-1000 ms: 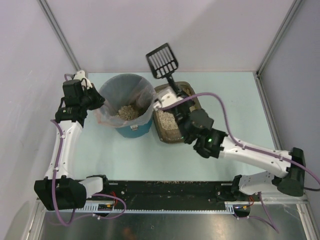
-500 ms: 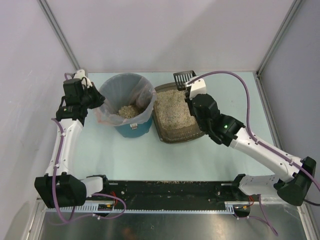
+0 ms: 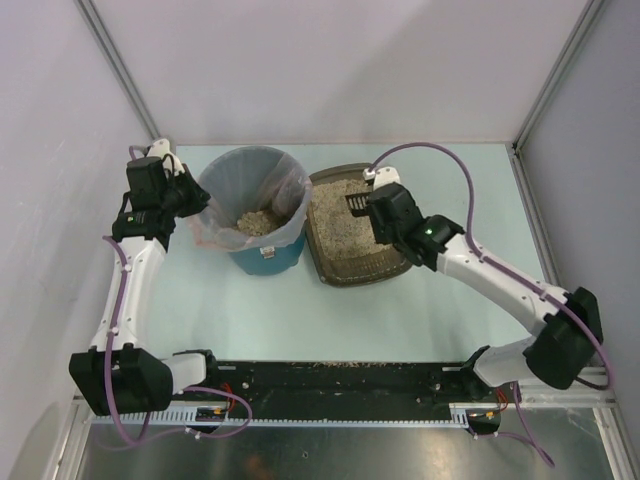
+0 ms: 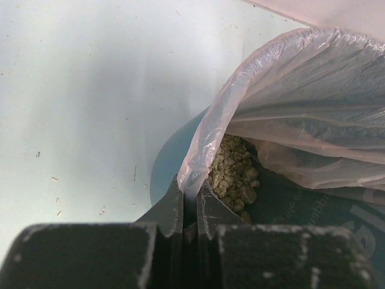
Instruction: Clean the litter box
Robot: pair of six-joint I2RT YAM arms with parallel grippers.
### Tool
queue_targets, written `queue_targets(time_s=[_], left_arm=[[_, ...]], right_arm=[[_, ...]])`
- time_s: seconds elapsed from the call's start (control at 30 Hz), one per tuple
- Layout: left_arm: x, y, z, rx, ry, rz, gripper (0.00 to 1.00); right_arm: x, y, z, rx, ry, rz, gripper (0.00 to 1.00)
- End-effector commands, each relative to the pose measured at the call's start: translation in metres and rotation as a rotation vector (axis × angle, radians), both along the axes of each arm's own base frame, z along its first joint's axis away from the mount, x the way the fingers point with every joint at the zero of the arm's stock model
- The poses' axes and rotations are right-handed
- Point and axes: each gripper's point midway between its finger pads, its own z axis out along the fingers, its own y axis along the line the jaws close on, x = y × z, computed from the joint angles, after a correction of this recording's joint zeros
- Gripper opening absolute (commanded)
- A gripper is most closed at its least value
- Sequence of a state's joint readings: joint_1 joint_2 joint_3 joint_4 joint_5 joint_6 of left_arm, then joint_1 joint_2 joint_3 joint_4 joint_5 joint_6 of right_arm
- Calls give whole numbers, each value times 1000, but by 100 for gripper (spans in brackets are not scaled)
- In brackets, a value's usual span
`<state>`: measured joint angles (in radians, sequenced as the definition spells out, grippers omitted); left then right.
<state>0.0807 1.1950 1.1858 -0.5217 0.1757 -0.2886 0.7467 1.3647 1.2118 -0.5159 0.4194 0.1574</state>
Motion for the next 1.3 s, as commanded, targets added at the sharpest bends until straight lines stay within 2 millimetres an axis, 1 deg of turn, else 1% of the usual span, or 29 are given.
queue_targets(time_s=[0.0, 0.17, 0.2, 0.27, 0.3, 0.4, 0.47, 0.6, 0.63, 0.7, 0.73, 0.77, 0.9, 0.93, 0.97, 1.03, 1.07, 1.13, 1.17, 1.23, 1.27], left_arm=[[4, -8, 9, -30, -20, -33, 7], [4, -7, 10, -30, -22, -31, 9], [4, -7, 10, -28, -23, -31, 9], [3, -5, 11, -27, -25, -27, 10], [3, -4, 10, -27, -25, -24, 10], [3, -1, 9, -19, -22, -13, 11], [4, 0, 8, -23, -19, -11, 14], [8, 8, 8, -24, -17, 15, 18], [9, 8, 10, -26, -20, 12, 23], [10, 10, 10, -27, -19, 13, 27], [10, 9, 12, -30, -23, 6, 32], [11, 10, 11, -31, -20, 7, 34], [11, 13, 14, -28, -28, 8, 45], [11, 13, 14, -22, -31, 7, 51], [11, 14, 15, -19, -32, 9, 54], [11, 15, 17, -11, -39, 10, 62], [10, 15, 19, -5, -43, 15, 64], [10, 17, 21, 5, -50, 14, 69], [10, 18, 24, 11, -59, 17, 70], [10, 18, 26, 16, -64, 16, 72], [10, 17, 28, 18, -69, 13, 73]], right_arm=[[12, 22, -13, 17, 35, 25, 0], [31, 36, -31, 31, 7, 11, 0], [39, 43, -28, 60, -24, 12, 0], [44, 49, -34, 62, -39, 14, 0], [49, 53, -31, 76, -67, 14, 0], [57, 57, -40, 57, -95, 16, 0], [62, 59, -49, 47, -102, 18, 0], [68, 59, -65, 17, -106, 11, 0], [69, 59, -69, 10, -103, 8, 0], [71, 59, -79, 6, -99, 5, 0], [71, 57, -83, -2, -92, 5, 0], [75, 61, -80, 19, -116, 3, 0], [74, 54, -98, -11, -100, -10, 0], [72, 52, -103, -17, -89, -12, 0], [72, 50, -107, -17, -78, -18, 0], [71, 46, -114, -23, -64, -24, 6], [70, 46, -116, -19, -58, -26, 10], [69, 43, -119, -23, -52, -30, 15], [70, 42, -121, -23, -50, -33, 19], [70, 41, -124, -26, -47, -34, 24], [71, 42, -125, -22, -44, -27, 30]])
